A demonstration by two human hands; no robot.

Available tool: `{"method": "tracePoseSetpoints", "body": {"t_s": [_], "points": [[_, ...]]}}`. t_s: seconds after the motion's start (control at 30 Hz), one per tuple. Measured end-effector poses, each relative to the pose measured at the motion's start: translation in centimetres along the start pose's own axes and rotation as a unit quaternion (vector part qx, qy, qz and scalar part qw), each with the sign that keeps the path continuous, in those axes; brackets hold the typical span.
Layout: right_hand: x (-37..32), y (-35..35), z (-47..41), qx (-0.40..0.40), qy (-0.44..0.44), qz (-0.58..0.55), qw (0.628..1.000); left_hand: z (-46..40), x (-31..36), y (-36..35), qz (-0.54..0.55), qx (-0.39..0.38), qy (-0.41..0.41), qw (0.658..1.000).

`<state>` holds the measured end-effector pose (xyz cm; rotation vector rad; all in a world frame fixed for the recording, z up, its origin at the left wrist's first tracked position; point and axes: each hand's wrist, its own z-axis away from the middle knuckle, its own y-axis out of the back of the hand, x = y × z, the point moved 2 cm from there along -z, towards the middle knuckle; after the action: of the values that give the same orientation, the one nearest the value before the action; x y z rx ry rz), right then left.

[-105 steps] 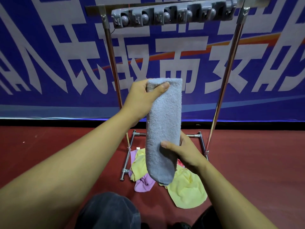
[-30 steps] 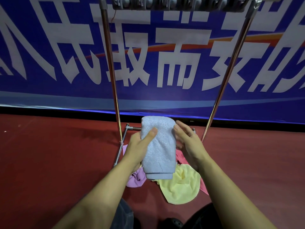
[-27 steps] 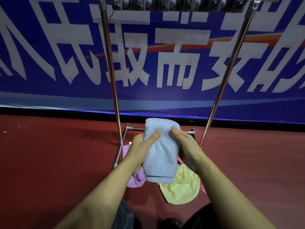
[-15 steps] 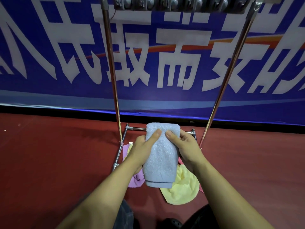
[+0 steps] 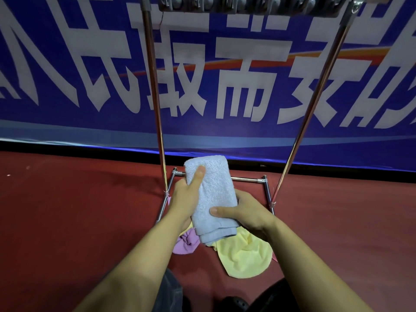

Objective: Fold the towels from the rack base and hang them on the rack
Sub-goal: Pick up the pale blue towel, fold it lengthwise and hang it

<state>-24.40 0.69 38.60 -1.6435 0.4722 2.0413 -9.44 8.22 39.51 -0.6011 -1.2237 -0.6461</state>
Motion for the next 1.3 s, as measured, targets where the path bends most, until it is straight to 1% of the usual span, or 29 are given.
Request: {"method": "tracePoseSetpoints", "body": {"t_s": [0.1, 0.17, 0.23, 0.27, 0.33, 0.4, 0.47, 0.57, 0.6, 0.67, 0.7, 0.8, 0.87, 0.93, 1.0, 1.1, 1.23, 1.3], "points": [[0.3, 0.3, -0.5, 0.075, 0.035, -0.024, 0.996, -0.5, -0.2, 0.1, 0.023, 0.020, 0.003, 1.000], [0.0, 0.7, -0.6, 0.152, 0.081, 0.020, 0.985, -0.7, -0.7, 0.2, 0.016, 0.034, 0.001, 0.999], [-0.2, 1.0, -0.5, 0.198, 0.105, 0.041, 0.974, -1.0, -1.3, 0.2, -0.005, 0.038, 0.008, 0.999], [-0.2, 0.9, -0.5, 0.198, 0.102, 0.037, 0.974, -1.0, -1.4, 0.2, -0.013, 0.038, 0.012, 0.999], [0.2, 0.3, -0.6, 0.165, 0.067, 0.033, 0.983, -1.1, -1.9, 0.2, -0.024, 0.031, 0.017, 0.999], [0.7, -0.6, -0.9, 0.127, 0.036, 0.067, 0.989, -1.3, -2.1, -0.1, -0.035, 0.021, 0.018, 0.999], [1.0, -1.1, -1.3, 0.119, 0.036, 0.110, 0.986, -1.3, -2.1, -0.7, -0.040, 0.001, 0.036, 0.999], [0.5, -1.3, -1.4, 0.126, 0.056, 0.118, 0.983, -0.5, -1.9, -1.7, 0.013, -0.076, 0.101, 0.992], [0.4, -1.3, -1.4, 0.127, 0.062, 0.115, 0.983, -0.5, -2.0, -1.9, 0.030, -0.106, 0.110, 0.988], [0.4, -1.1, -1.5, 0.147, 0.073, 0.121, 0.979, -0.5, -2.1, -2.1, 0.008, -0.143, 0.083, 0.986], [0.5, -1.0, -1.5, 0.161, 0.085, 0.133, 0.974, -0.6, -2.2, -2.0, -0.015, -0.144, 0.055, 0.988], [0.6, -0.8, -1.7, 0.192, 0.112, 0.152, 0.963, -0.6, -2.2, -2.1, -0.112, -0.106, -0.024, 0.988], [0.6, -0.8, -1.6, 0.206, 0.118, 0.148, 0.960, 0.0, -1.8, -2.1, -0.170, -0.050, -0.076, 0.981], [0.2, -0.9, -1.4, 0.218, 0.123, 0.155, 0.956, 0.6, -1.0, -1.7, -0.201, -0.010, -0.112, 0.973], [-0.9, -0.9, -1.2, 0.230, 0.130, 0.166, 0.950, 1.1, 0.5, -1.0, -0.226, 0.010, -0.132, 0.965], [-4.3, -1.2, -0.7, 0.254, 0.151, 0.157, 0.942, 1.7, 3.4, 0.0, -0.213, 0.025, -0.146, 0.966], [-10.9, -2.5, -0.3, 0.275, 0.199, 0.142, 0.930, 2.2, 8.7, 1.4, -0.171, 0.071, -0.188, 0.965], [-14.1, -3.1, -0.7, 0.278, 0.220, 0.133, 0.925, 2.0, 11.9, 1.8, -0.164, 0.090, -0.216, 0.958]]}}
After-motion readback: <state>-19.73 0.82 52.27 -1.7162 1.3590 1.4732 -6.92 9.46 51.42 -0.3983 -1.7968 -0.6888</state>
